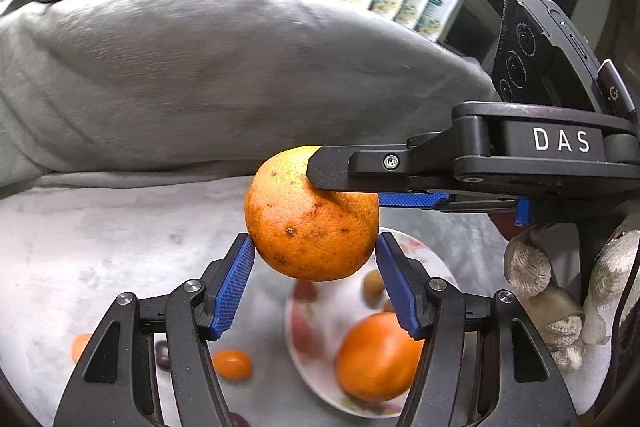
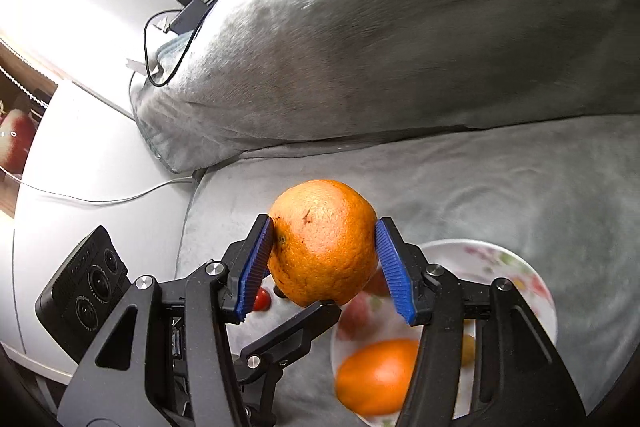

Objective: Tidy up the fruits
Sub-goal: 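Carry the large orange onto the white plate and open the right gripper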

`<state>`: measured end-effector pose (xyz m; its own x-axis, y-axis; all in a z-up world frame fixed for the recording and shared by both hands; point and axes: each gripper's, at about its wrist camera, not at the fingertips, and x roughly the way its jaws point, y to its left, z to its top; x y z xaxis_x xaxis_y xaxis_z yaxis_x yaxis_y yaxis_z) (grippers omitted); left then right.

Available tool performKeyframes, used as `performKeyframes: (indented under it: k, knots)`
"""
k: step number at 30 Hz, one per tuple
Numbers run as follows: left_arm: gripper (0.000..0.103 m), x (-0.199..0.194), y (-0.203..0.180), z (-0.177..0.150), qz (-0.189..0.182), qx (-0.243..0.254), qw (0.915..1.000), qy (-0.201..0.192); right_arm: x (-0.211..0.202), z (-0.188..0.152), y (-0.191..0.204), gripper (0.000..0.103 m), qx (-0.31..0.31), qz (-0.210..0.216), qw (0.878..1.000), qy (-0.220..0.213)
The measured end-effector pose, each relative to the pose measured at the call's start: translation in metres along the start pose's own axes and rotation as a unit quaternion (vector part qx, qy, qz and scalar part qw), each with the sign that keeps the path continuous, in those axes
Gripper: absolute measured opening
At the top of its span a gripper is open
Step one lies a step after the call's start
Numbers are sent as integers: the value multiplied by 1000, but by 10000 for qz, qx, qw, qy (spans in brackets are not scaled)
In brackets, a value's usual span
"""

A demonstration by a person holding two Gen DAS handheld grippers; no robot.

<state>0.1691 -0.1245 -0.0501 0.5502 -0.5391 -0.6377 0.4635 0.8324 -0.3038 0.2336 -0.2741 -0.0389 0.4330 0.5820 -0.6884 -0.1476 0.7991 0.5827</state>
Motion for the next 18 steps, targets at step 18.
performKeyframes:
  k: [18]
  knots:
    - [62,40,-68,-10,-410,447,9969,498,-49,-31,-73,56,564,-115,9983,-122]
